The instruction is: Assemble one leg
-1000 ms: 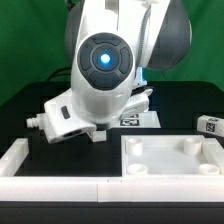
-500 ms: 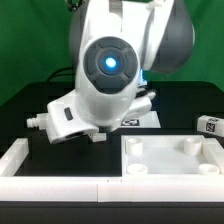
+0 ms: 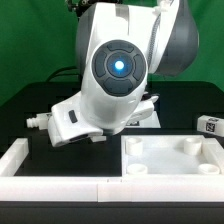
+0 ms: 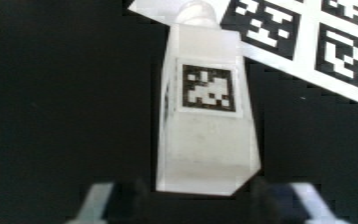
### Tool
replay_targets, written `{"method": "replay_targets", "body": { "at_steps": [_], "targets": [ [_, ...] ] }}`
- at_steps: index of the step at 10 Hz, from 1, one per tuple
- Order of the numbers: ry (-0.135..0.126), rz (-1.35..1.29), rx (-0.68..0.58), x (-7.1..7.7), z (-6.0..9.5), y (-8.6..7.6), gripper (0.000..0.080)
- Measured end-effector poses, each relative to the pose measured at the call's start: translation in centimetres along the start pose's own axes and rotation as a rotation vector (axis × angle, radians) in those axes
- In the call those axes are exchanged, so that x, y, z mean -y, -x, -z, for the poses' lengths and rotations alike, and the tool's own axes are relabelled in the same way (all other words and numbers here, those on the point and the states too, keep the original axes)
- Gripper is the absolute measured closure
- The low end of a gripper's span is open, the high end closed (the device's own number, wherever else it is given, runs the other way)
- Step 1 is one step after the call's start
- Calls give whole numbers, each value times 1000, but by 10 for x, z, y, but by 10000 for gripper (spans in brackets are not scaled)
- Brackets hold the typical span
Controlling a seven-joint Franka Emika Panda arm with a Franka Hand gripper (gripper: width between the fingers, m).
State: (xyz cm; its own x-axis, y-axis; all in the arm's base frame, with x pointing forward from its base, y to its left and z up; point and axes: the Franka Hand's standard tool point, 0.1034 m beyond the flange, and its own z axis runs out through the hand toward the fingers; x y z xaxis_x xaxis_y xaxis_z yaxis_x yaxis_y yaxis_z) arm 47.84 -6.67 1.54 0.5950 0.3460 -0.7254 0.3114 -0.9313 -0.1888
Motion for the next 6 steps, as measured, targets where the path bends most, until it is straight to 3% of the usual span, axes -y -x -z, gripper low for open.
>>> {"method": "replay_targets", "body": {
  "at_steps": [1, 2, 3, 4, 6],
  "targets": [
    [11, -2, -67, -2, 3, -3, 678],
    [22, -6, -138, -1, 8, -2, 678],
    [44, -2, -205, 6, 20, 5, 773],
    [68, -1, -270, 8, 26, 8, 793],
    [63, 0, -257, 9, 20, 7, 798]
  ]
}}
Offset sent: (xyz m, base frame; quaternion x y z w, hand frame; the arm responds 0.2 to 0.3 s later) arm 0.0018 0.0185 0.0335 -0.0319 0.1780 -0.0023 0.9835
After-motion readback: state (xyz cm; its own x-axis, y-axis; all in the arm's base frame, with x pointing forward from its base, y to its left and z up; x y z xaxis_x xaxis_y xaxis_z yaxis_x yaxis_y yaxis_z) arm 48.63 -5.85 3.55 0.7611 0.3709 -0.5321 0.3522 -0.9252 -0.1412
